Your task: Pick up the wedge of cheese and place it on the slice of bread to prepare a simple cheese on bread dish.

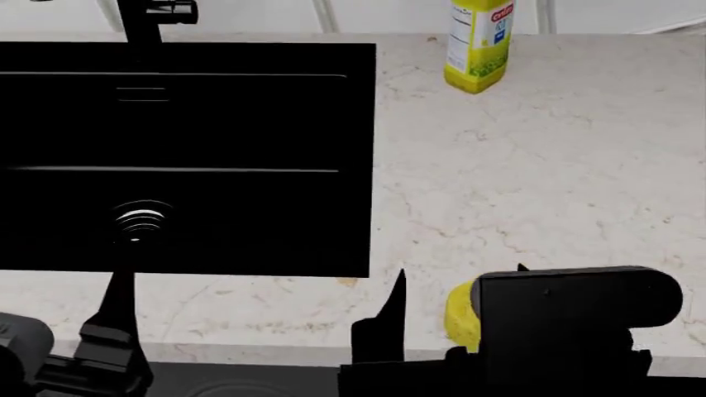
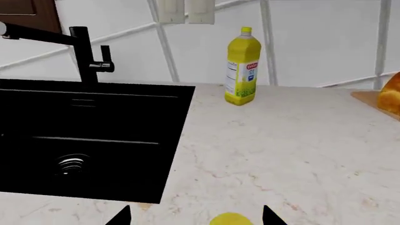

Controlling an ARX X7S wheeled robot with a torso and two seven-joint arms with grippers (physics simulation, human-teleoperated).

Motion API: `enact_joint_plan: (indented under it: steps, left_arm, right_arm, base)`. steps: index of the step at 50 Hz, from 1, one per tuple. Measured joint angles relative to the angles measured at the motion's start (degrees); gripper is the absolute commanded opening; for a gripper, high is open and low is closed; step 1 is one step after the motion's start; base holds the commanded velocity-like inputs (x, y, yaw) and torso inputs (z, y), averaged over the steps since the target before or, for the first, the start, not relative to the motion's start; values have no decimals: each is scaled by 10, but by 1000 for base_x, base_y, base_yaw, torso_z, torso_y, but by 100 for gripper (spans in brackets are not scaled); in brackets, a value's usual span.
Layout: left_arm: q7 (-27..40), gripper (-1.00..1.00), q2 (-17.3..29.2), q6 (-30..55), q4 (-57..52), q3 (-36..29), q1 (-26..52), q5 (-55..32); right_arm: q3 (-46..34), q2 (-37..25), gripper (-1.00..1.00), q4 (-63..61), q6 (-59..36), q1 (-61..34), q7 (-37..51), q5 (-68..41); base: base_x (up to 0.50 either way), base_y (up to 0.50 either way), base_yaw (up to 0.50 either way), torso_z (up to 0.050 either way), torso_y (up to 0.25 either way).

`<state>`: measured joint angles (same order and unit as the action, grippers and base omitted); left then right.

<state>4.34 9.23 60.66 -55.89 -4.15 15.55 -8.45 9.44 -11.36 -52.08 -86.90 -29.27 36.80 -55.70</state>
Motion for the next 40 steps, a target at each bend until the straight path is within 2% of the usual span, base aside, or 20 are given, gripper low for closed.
enact_joint_plan:
  steps: [11,28,40]
  left_arm:
    - [6,100,1,-3,-2,3,-1,-5]
    - [15,100,4,-8,-4,8,-3,-12]
    - [22,100,6,-10,-4,11,-3,-18]
  right_arm:
    - [19,-12,100,81,-10,-23,82,-113]
    - [1,-42,100,157,-6,-56,164,-181]
    - [-25,-68,100,202,19,-69,167,-178]
  base:
    - [0,0,0,0,0]
    - [0,0,0,0,0]
    - [0,0,0,0,0]
